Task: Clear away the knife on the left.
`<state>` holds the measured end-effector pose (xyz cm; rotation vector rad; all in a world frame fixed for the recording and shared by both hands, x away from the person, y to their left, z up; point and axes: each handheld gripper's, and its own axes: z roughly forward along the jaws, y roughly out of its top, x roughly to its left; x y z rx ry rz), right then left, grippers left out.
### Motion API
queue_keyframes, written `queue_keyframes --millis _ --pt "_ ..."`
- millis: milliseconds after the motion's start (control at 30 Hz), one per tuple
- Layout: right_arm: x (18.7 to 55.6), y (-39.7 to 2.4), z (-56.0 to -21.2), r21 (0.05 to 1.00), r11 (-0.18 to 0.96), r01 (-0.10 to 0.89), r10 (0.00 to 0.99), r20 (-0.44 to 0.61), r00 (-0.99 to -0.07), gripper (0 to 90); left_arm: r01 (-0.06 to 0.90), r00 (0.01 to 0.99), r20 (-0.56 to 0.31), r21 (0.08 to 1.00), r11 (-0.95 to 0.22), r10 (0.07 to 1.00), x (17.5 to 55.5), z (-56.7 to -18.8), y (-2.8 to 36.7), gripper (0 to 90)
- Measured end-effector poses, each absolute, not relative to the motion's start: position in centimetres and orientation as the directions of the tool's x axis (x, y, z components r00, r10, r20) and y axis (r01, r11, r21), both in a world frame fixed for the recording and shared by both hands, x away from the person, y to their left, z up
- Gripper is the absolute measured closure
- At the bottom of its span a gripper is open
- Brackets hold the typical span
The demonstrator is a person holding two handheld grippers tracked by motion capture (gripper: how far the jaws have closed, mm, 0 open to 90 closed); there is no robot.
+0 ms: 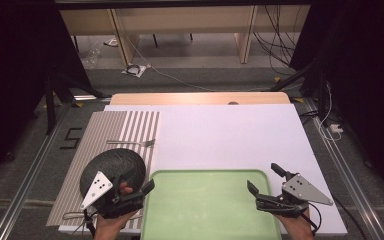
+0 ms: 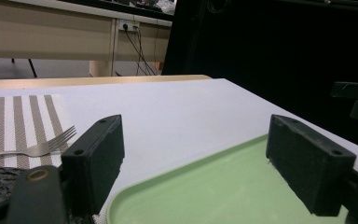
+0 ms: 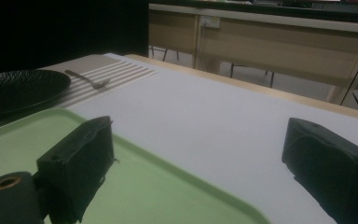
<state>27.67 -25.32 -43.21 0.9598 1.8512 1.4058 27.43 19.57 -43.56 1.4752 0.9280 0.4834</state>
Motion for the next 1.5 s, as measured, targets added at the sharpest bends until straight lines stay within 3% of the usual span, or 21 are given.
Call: queue_keyframes --millis 500,867,1500 --pt "27.6 -25.2 -43.3 0.967 0.177 0.182 0.832 -0.049 -0.552 10.7 0.273 0.579 -0.242 0.957 0.095 0.778 27.4 -43.3 19.9 18.9" --pt "27.6 -25.1 -43.3 0.967 0.181 0.179 0.829 -0.052 -0.557 11.2 0.288 0.569 -0.2 0.957 0.034 0.797 27.4 -42.6 20.7 19.5" --pt "27.7 -25.1 -43.4 0.966 0.186 0.182 0.827 -0.054 -0.56 11.5 0.373 0.602 -0.106 0.914 -0.161 0.791 27.5 -41.1 21.6 20.4"
